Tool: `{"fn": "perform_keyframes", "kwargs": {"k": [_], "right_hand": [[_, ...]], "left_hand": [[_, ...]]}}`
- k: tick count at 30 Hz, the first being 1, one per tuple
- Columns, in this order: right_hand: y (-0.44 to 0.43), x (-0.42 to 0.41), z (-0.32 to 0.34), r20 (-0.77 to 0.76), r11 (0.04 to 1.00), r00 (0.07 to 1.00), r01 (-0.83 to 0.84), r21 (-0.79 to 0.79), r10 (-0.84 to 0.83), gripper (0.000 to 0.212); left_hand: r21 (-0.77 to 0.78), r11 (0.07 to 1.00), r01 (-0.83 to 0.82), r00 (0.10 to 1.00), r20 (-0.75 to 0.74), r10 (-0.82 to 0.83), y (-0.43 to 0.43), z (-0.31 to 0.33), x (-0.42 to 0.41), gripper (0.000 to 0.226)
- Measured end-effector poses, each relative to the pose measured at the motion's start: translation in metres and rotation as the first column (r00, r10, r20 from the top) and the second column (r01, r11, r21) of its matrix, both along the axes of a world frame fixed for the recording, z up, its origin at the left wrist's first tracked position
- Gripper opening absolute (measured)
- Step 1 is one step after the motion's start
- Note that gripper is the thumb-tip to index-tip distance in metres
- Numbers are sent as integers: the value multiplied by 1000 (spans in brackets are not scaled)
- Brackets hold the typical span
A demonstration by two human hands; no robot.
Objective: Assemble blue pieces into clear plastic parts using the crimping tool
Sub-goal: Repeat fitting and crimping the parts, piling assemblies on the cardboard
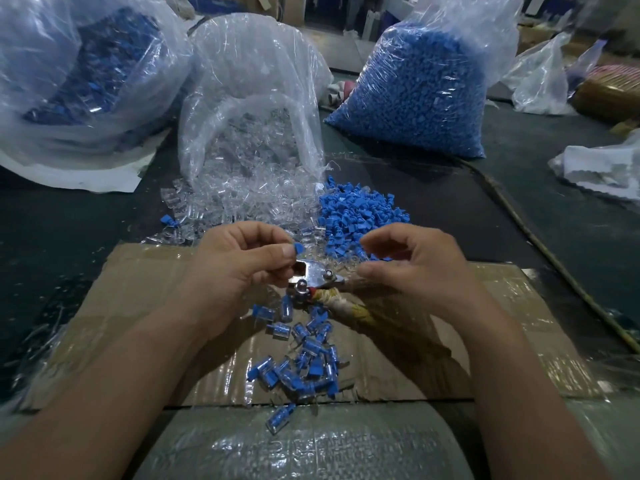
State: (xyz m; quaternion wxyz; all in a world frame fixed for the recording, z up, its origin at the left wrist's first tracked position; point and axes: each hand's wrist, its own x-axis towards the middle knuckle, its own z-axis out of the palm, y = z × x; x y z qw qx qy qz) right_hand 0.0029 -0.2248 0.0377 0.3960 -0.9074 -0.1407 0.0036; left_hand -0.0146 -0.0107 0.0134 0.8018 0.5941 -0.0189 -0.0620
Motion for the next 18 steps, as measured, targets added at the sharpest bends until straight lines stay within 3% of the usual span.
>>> {"fn": "perform_keyframes", "kwargs": {"k": [6,10,13,18], "right_hand": [[-10,-3,5,-334,908,939,-208,-365,81,69],[-1,-5,0,-268,817,958,-237,-526,105,85],[4,-5,-1,-226,798,970,-206,-566,90,70],[15,-5,-8,-66,759,994,-113,-641,92,24]], "left_hand": [[8,1000,-8,1000,-4,8,3,-3,3,11],[33,999,-9,1000,6,9,3,-6,3,11],[45,999,-12,1000,10,12,3,-7,2,13],[60,998,-32,999,20,30,3,-6,2,17]]}}
